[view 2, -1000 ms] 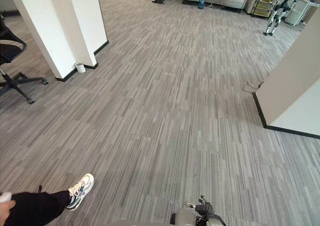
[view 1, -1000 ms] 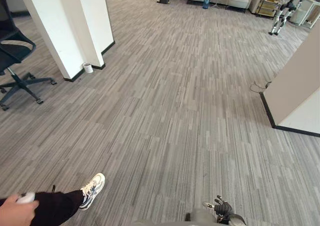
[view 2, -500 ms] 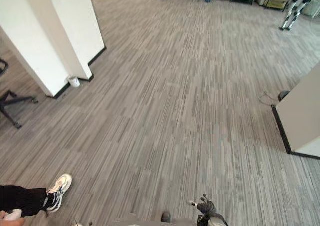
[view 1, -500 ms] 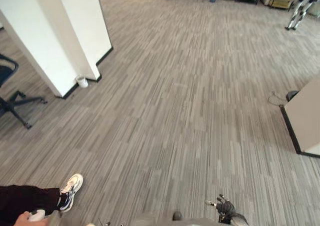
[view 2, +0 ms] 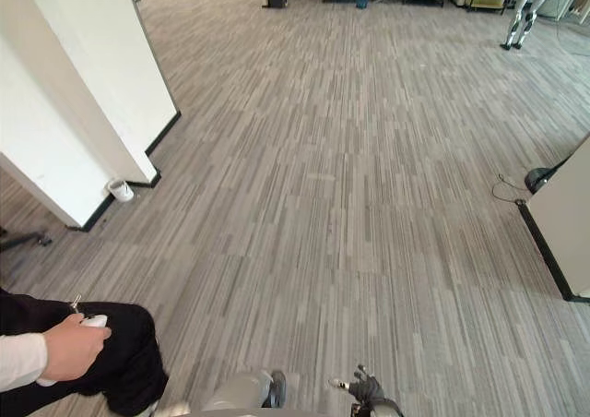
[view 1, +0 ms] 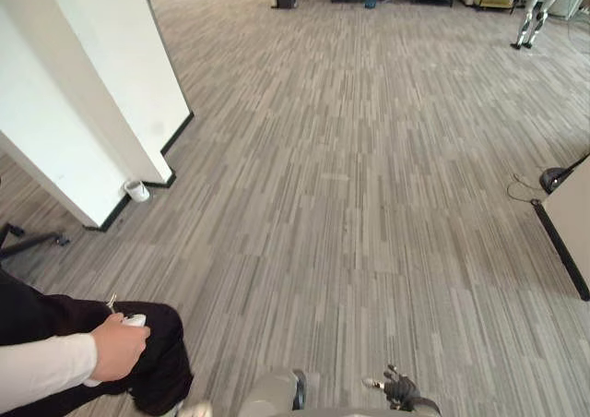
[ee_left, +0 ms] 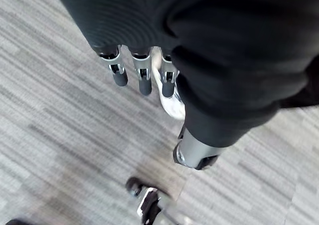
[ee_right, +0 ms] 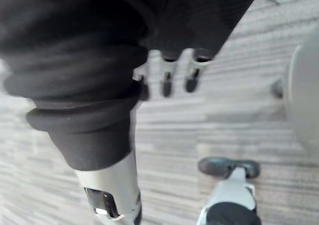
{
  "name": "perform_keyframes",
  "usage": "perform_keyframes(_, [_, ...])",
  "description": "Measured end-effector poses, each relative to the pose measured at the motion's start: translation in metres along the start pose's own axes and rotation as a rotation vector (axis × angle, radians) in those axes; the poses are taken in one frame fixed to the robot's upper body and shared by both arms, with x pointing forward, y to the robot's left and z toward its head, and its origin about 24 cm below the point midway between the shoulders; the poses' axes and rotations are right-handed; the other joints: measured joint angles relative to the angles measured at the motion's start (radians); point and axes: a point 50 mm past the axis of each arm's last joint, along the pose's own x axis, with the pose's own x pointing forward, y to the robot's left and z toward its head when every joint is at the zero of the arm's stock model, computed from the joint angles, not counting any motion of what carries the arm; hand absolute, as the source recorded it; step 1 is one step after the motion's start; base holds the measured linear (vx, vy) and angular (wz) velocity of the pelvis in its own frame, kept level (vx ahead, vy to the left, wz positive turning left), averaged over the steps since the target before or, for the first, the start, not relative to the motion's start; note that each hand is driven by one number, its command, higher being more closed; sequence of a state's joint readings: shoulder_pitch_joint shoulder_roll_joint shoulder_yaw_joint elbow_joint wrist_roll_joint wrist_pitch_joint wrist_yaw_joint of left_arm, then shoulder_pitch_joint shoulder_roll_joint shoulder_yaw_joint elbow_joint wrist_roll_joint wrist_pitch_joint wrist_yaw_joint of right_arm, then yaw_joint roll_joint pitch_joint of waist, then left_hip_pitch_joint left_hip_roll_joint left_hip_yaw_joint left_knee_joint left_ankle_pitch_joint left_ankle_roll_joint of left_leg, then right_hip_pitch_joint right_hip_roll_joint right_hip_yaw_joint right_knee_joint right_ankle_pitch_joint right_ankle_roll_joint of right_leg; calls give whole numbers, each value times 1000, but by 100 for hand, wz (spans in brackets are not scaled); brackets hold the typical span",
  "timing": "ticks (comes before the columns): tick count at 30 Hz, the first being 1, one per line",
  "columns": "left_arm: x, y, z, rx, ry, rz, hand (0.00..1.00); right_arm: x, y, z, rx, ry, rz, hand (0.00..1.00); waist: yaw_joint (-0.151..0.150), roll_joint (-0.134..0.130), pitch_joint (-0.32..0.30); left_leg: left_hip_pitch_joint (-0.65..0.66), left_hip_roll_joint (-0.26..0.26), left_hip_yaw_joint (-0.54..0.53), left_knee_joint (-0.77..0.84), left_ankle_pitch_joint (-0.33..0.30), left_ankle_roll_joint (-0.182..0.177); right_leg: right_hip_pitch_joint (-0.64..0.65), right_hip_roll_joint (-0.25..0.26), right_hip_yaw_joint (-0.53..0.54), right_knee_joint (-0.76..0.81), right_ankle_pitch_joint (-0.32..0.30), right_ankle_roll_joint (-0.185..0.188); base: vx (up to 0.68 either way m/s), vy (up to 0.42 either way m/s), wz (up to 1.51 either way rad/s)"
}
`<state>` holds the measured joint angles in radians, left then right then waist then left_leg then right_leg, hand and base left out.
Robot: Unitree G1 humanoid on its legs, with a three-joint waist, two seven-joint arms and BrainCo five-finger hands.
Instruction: Organize washtable
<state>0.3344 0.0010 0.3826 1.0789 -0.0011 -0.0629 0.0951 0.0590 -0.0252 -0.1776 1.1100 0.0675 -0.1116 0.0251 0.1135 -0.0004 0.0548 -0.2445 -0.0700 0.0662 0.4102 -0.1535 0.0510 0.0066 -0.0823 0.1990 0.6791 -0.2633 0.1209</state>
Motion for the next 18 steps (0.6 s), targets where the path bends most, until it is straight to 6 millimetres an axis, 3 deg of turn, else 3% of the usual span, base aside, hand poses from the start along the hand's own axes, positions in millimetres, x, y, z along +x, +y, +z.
perform_keyframes(1, [2, 2, 6, 17, -16, 0, 0, 0, -2, 2, 19, -4, -11, 0, -3, -12, 23, 70, -24, 11, -14, -17, 24, -51, -9, 22, 206, 92, 25, 282, 168, 14])
perform_keyframes(2, [2, 2, 7, 34, -18, -3, 0, 0, -5, 1, 27, -3, -20, 0, -16, -14, 30, 133, -41, 7, -24, -38, 43, -91, -23, -10, 348, 145, 2, 334, 182, 9])
perform_keyframes(3, [2, 3, 8, 37, -21, -2, 0, 0, -6, 1, 27, -4, -23, 0, -22, -24, 35, 168, -46, 1, -33, -48, 51, -111, -29, -41, 391, 140, -10, 257, 134, 7])
perform_keyframes(4, [2, 4, 8, 39, -15, 0, 0, -1, -10, 1, 27, -8, -34, 0, -39, -20, 37, 232, -45, -14, -70, -57, 59, -142, -26, -103, 413, 106, -61, 287, 117, 19])
perform_keyframes(6, [3, 5, 11, 43, -22, 3, 0, -4, -15, -5, 64, -7, -55, 0, -57, -15, 36, 305, -32, -39, -132, -60, 66, -183, -9, -190, 299, 47, -69, 234, 58, 29])
perform_keyframes(8, [5, 0, 23, 38, -53, -6, 0, -4, -14, -3, 92, -26, -59, 0, -71, -11, 32, 329, -12, -44, -166, -66, 68, -230, 19, -274, -10, 41, -75, 291, -16, 20])
perform_keyframes(9, [6, -1, 25, 35, -60, -8, 0, -4, -14, -3, 92, -29, -59, 0, -71, -10, 32, 330, -8, -46, -168, -74, 67, -238, 24, -289, -87, 47, -74, 306, -40, 12])
perform_keyframes(10, [6, -3, 27, 34, -69, -11, 0, -4, -15, -2, 92, -35, -60, 0, -71, -6, 31, 334, 1, -48, -167, -91, 60, -244, 37, -302, -208, 61, -70, 282, -34, -1])
perform_keyframes(12, [5, -5, 27, 25, -67, 1, 0, -5, -16, 0, 92, -45, -64, 0, -71, 5, 33, 370, 35, -49, -167, -148, 32, -246, 72, -304, -445, 151, -75, 429, -66, -11])
perform_keyframes(16, [6, -5, 32, -8, -76, 11, 0, -6, -16, -3, 117, -45, -68, 0, -75, 17, 23, 454, 105, -74, -169, -239, -47, -239, 91, -351, -466, 243, -112, 634, -193, 16])
perform_keyframes(17, [6, -5, 36, -26, -91, 13, 0, -7, -13, -6, 116, -30, -61, 0, -76, 8, -2, 449, 124, -100, -114, -242, -68, -223, 107, -368, -472, 338, -152, 755, -273, 36])
perform_keyframes(18, [7, -13, 46, -54, -119, -1, 0, -7, -16, -7, 95, -19, -61, 0, -69, 18, -11, 377, 140, -132, 51, -222, -102, -213, 134, -386, -457, 312, -181, 735, -256, 29])
